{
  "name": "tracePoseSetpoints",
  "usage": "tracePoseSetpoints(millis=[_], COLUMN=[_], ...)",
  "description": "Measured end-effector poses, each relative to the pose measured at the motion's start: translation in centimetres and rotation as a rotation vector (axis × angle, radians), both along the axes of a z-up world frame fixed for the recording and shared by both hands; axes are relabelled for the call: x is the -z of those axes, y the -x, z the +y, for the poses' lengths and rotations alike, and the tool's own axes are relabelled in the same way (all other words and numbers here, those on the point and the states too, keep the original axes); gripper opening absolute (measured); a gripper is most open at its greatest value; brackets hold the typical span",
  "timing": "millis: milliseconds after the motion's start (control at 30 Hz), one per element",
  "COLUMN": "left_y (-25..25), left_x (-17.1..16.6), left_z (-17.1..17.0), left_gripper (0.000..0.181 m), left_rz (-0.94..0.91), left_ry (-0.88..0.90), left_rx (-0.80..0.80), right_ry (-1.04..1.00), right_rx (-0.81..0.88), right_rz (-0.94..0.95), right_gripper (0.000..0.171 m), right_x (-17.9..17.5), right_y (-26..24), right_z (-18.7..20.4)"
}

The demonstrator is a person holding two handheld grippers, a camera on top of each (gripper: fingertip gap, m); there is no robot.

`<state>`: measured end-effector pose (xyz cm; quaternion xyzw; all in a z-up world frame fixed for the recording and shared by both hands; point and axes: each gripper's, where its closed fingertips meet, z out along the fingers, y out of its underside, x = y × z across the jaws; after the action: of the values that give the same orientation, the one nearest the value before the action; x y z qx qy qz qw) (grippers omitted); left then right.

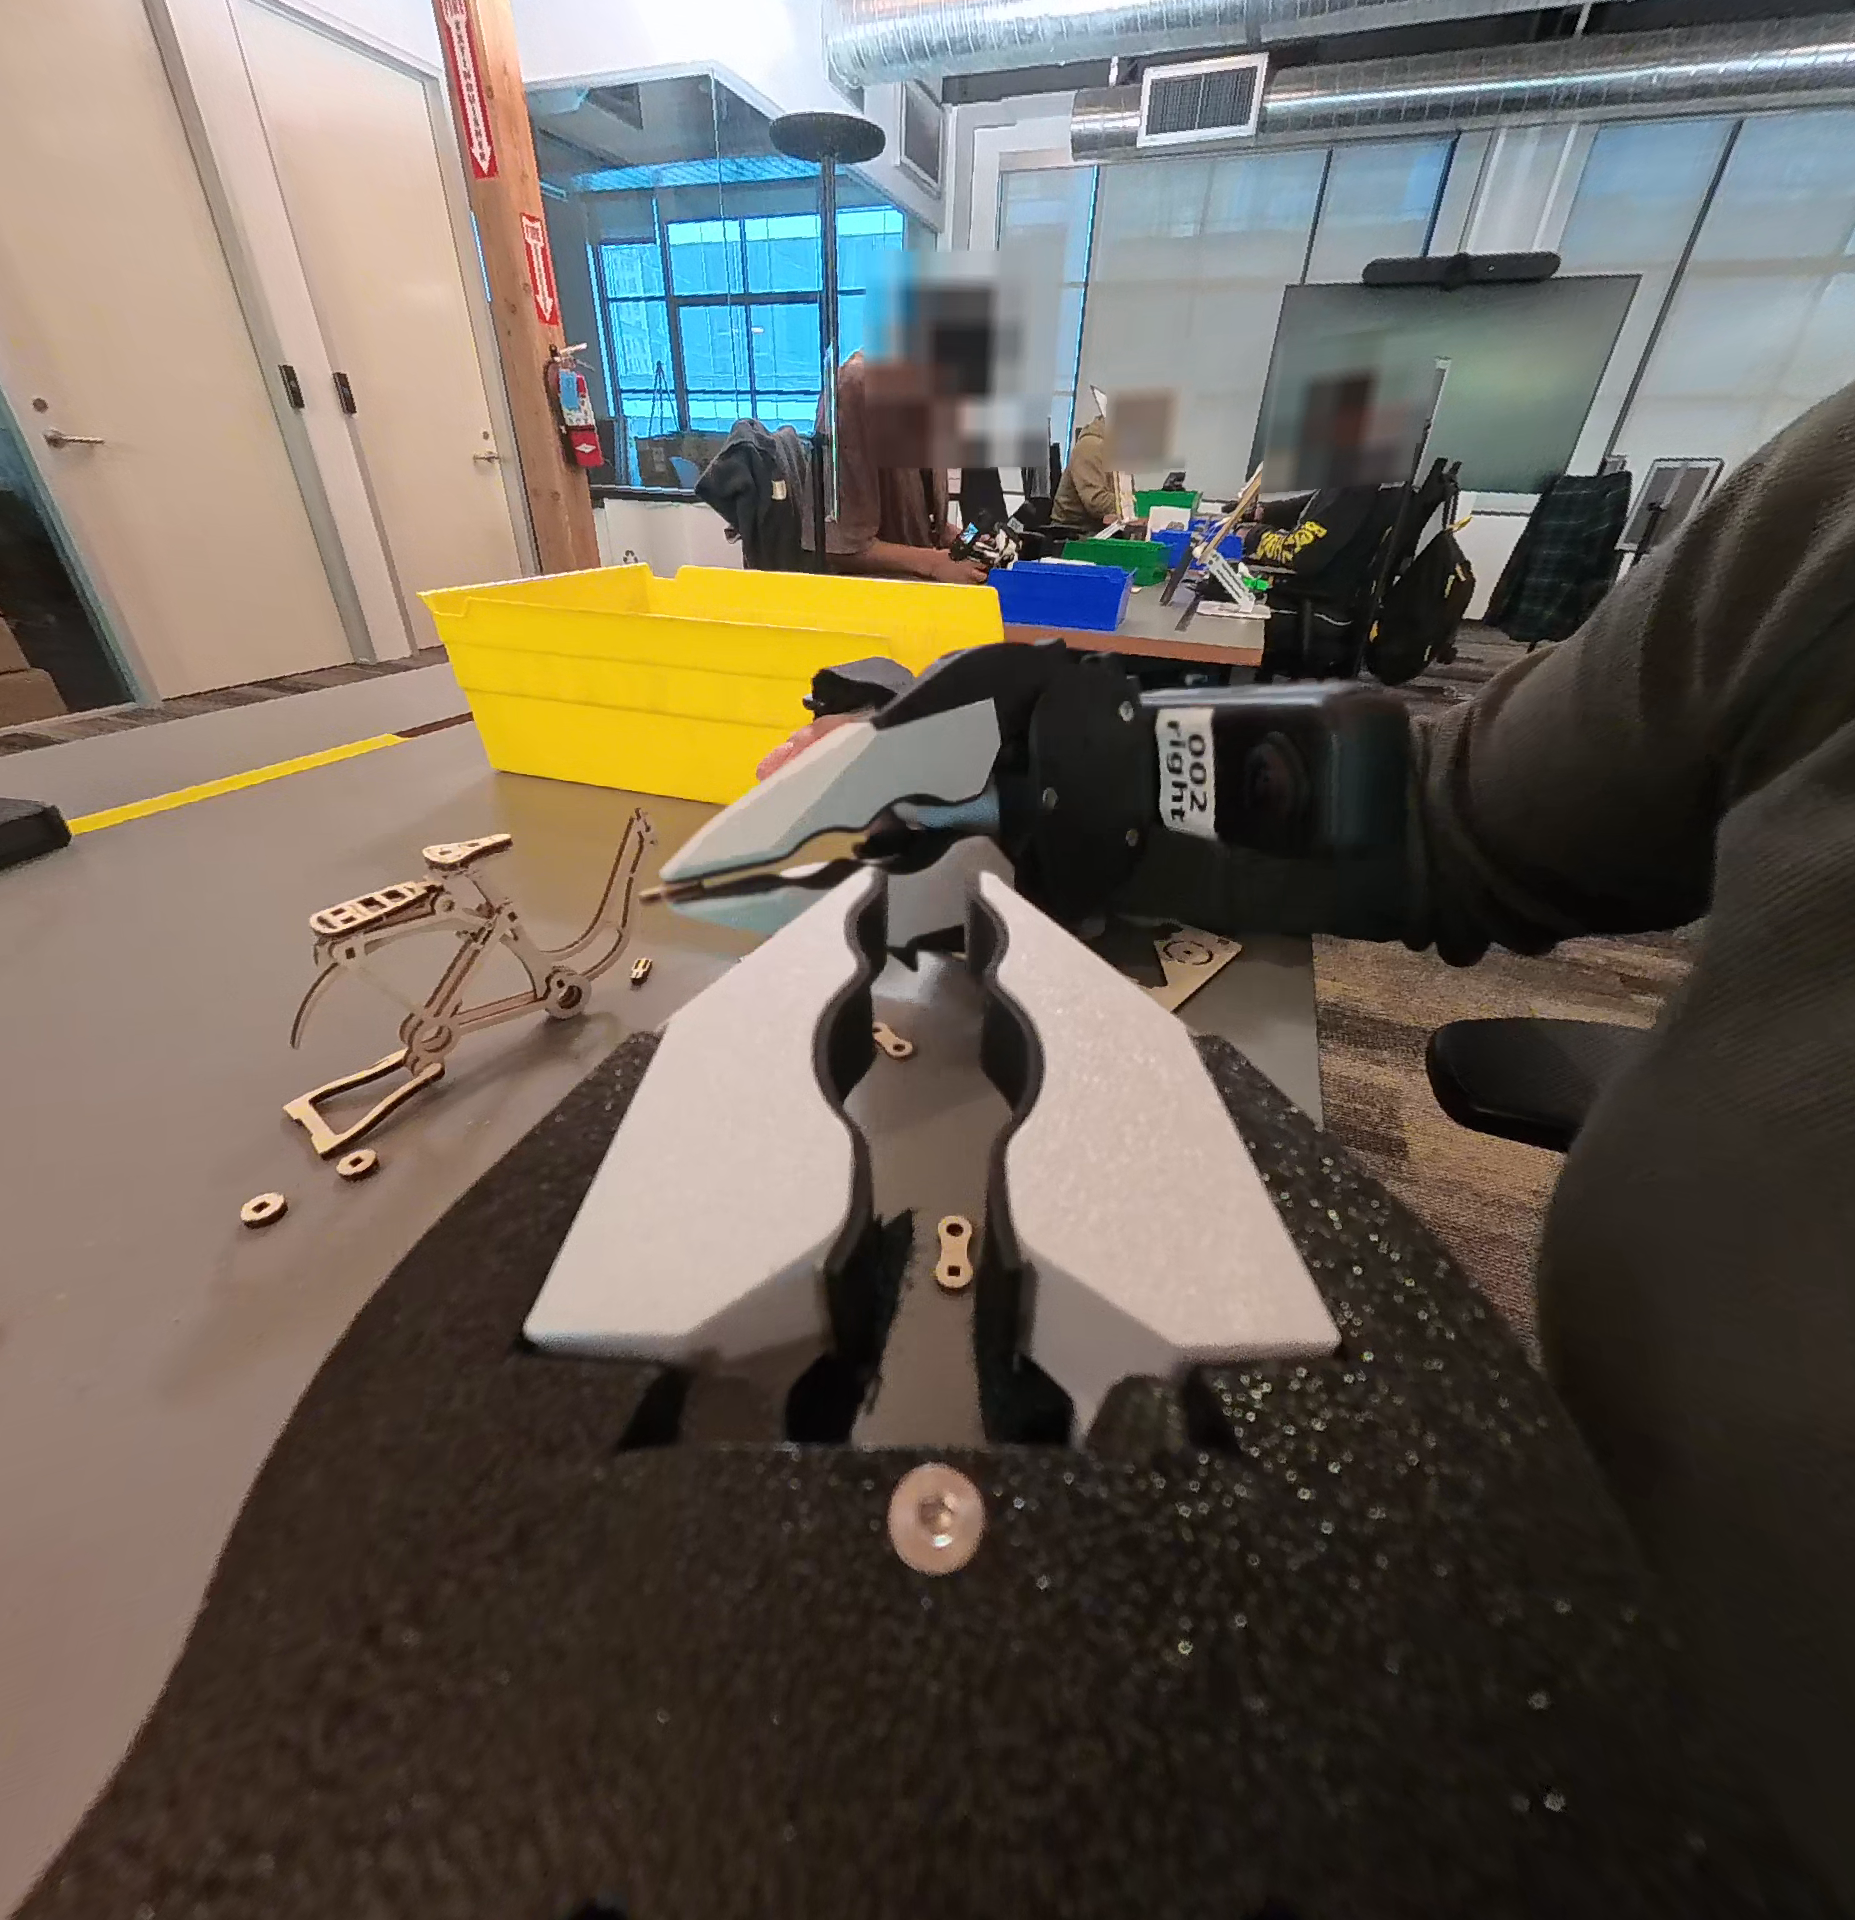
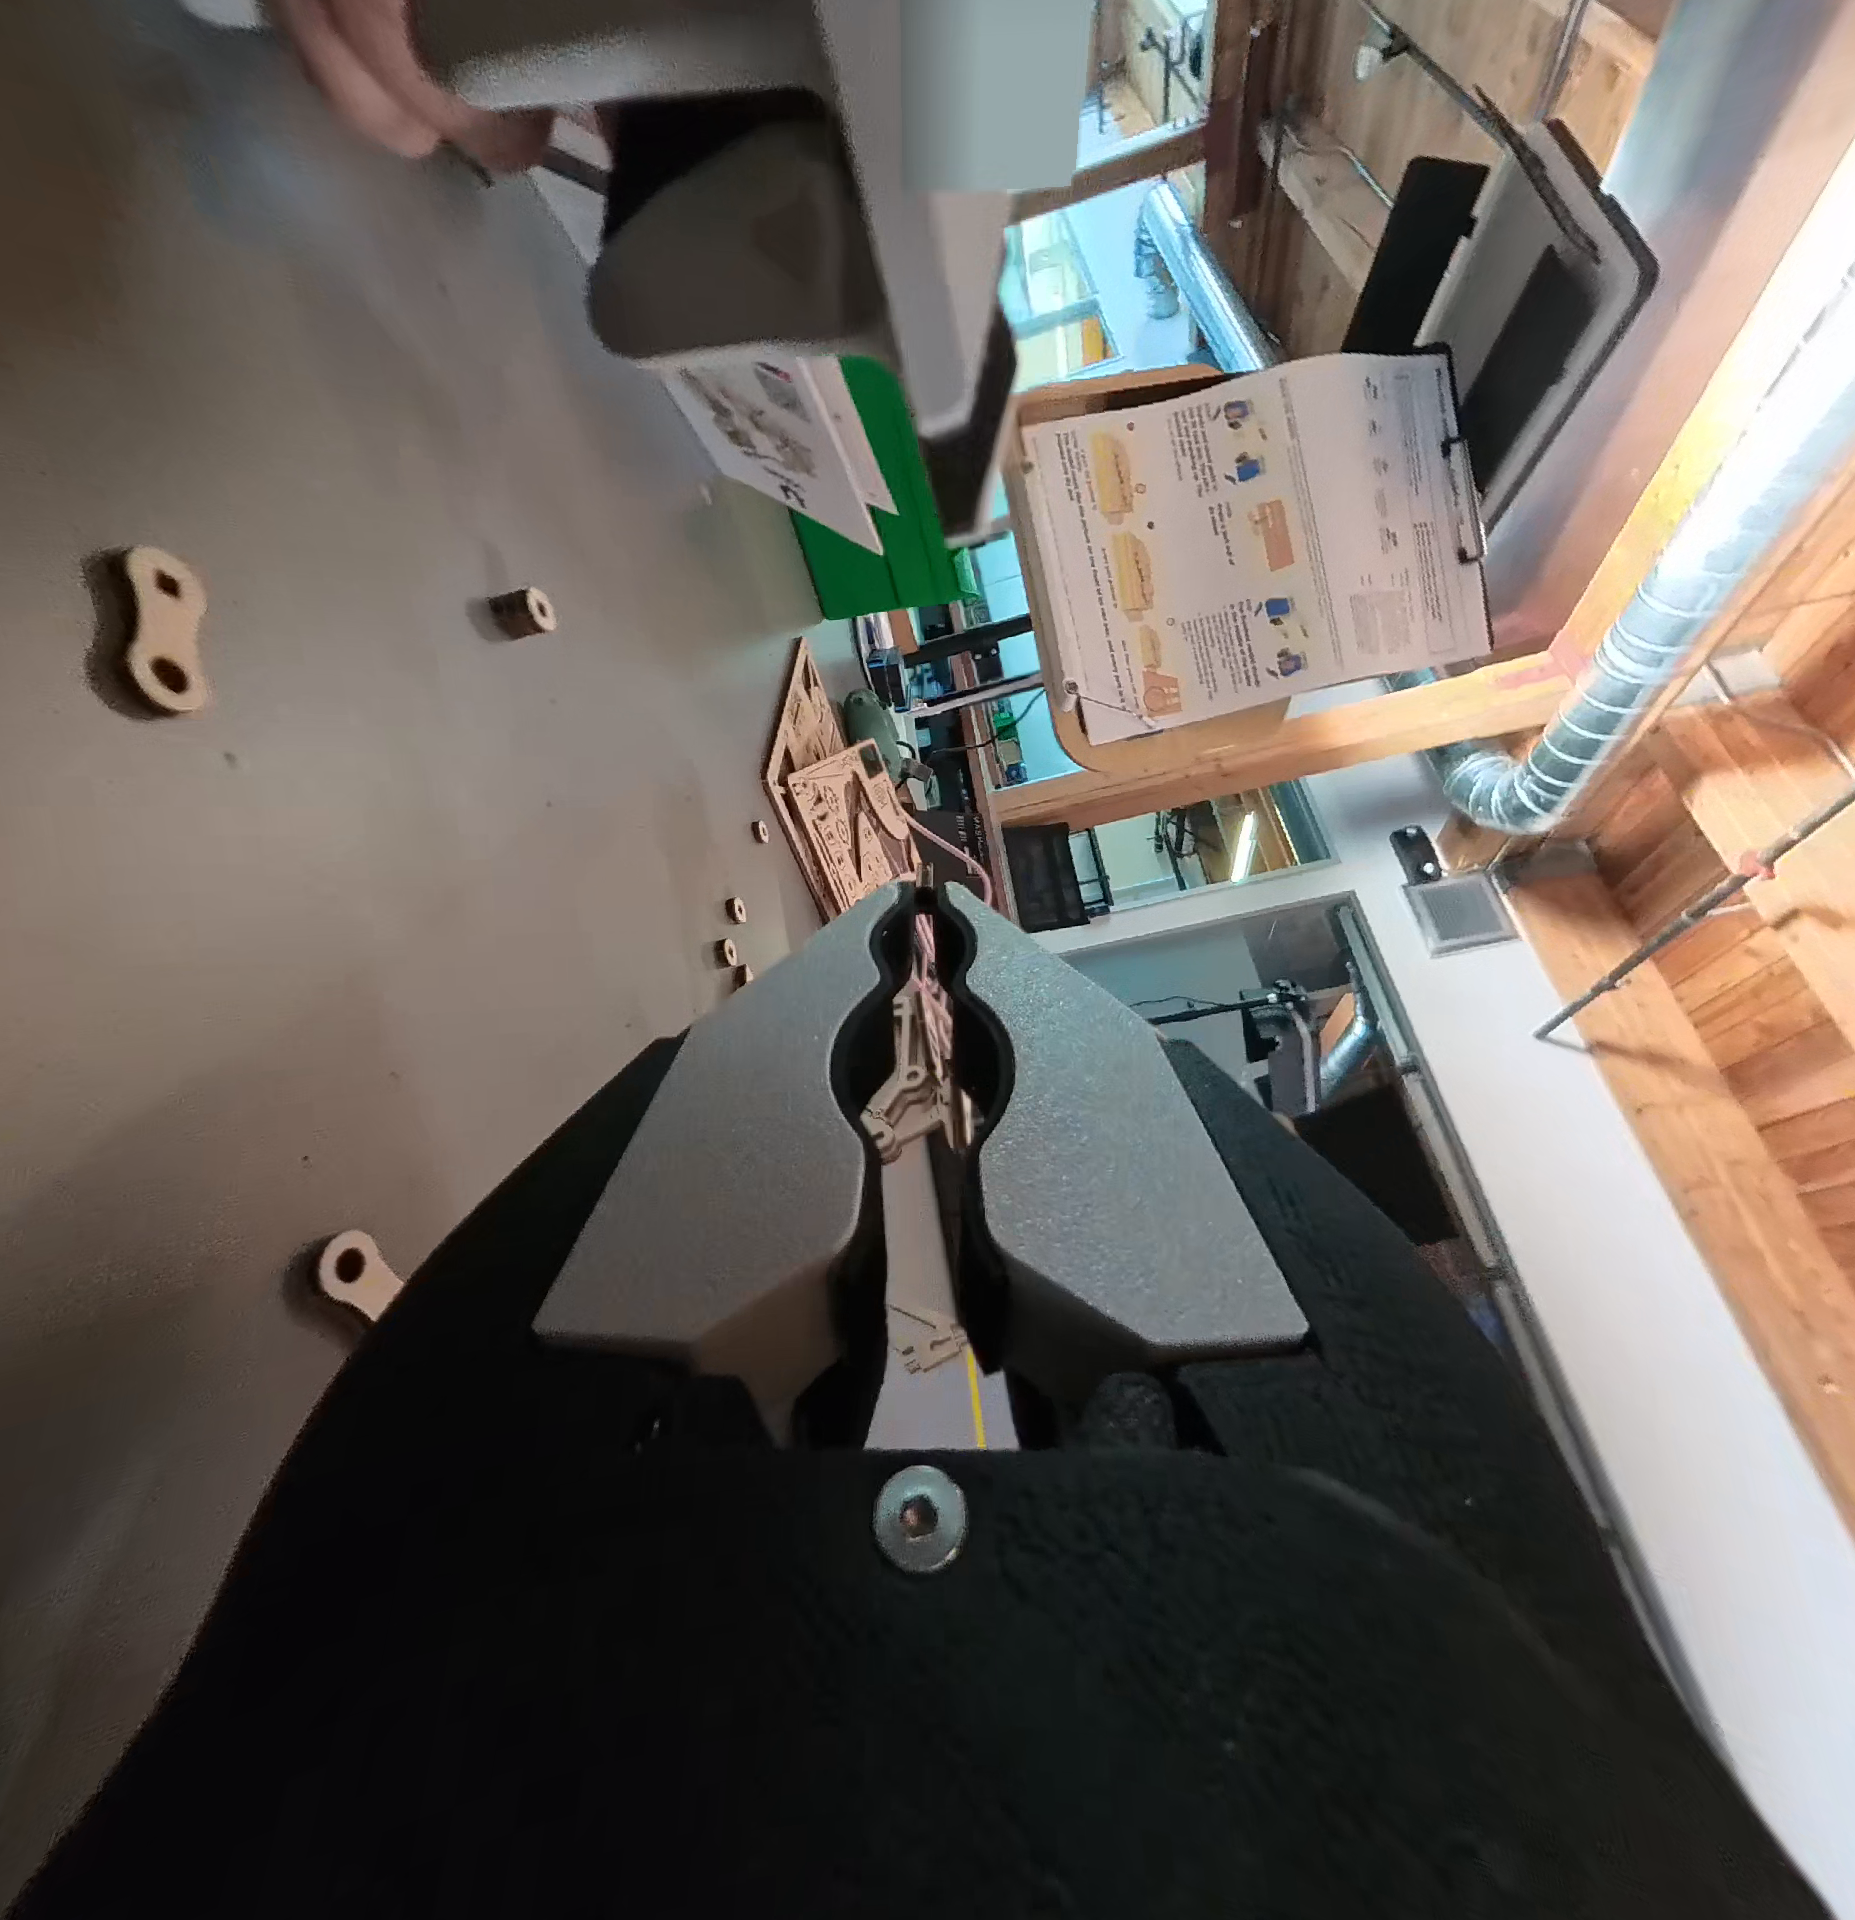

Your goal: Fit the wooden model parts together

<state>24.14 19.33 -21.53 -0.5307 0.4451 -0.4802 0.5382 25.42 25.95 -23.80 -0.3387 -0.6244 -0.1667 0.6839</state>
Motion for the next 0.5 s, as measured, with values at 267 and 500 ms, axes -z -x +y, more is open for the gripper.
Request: tracePoseSetpoints(millis=[267,500], left_y=[0.3,0.3], left_x=[0.7,6.1], left_z=[0.2,-0.4], left_gripper=[0.028,0.040], left_rz=[0.052,0.434], left_ry=[0.015,0.163], left_rx=[0.026,0.074], right_ry=[0.097,0.143], right_rx=[-0.008,-0.035], right_rz=[0.171,0.243], right_gripper=[0.000,0.001], right_x=[-1.6,-2.4], right_y=[-1.2,-1.8], right_z=[0.6,0.6])
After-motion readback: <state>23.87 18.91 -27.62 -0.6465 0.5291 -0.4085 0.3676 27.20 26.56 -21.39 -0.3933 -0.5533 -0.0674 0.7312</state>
